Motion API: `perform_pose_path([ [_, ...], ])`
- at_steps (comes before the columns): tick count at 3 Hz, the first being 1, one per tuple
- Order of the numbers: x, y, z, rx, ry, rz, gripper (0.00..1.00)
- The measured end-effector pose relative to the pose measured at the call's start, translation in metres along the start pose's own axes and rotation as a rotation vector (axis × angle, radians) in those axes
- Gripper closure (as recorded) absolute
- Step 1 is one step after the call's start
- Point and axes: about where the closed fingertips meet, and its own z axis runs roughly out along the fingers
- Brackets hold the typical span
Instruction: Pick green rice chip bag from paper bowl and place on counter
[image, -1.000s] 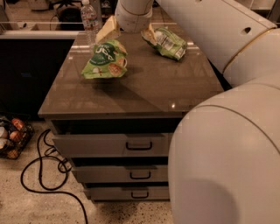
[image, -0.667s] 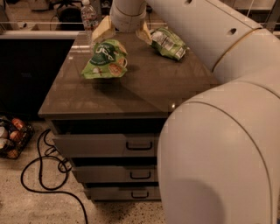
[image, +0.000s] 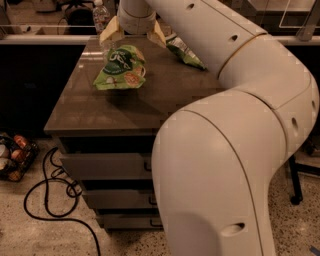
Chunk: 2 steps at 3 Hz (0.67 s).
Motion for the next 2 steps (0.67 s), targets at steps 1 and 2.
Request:
perform_pose_path([
  [1, 0.001, 0.012, 0.019, -0.014, 0.03, -0.012, 0.0],
  [2, 0.006, 0.024, 0.027, -0.029, 0.062, -0.024, 0.0],
])
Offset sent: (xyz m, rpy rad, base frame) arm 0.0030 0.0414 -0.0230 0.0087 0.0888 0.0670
